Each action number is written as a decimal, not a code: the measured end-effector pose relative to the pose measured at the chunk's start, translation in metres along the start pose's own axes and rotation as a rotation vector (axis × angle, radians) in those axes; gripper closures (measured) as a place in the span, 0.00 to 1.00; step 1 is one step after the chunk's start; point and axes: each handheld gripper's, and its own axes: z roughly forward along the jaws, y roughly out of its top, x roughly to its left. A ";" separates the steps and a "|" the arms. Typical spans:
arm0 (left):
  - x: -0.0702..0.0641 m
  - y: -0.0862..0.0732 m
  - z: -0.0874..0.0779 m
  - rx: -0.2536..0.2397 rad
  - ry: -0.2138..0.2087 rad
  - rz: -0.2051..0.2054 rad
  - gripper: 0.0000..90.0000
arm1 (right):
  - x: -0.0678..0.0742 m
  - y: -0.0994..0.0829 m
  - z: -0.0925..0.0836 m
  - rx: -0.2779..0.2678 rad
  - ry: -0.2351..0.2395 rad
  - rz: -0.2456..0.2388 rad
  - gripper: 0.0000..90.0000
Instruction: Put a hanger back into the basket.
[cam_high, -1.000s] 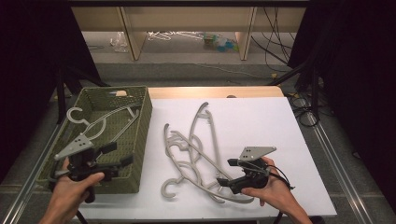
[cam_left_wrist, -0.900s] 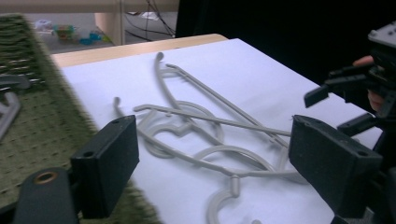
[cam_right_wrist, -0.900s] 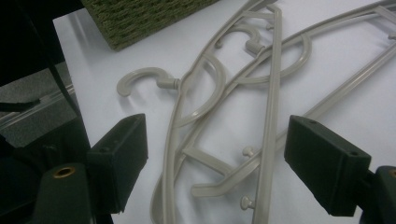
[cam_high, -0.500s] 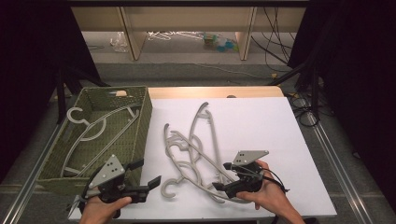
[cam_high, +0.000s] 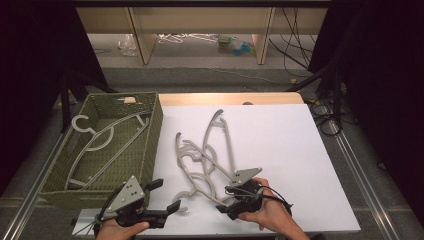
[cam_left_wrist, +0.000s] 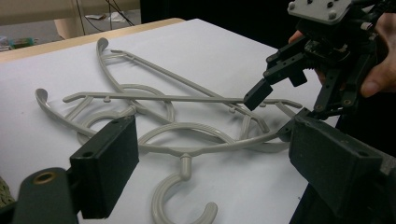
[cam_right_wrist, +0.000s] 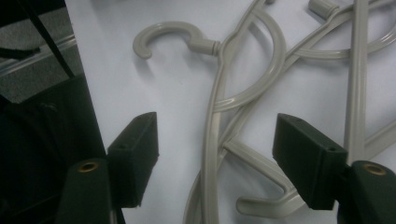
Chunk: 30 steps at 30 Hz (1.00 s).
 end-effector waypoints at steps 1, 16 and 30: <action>0.000 -0.001 0.001 -0.006 -0.002 -0.002 0.17 | -0.001 0.001 0.001 0.010 -0.002 -0.008 0.40; 0.002 -0.004 0.003 0.001 -0.026 -0.030 0.18 | -0.001 0.006 0.029 0.145 -0.006 -0.060 0.53; 0.005 -0.005 0.004 -0.001 -0.042 -0.034 0.18 | -0.010 0.020 0.038 0.212 -0.004 -0.052 0.83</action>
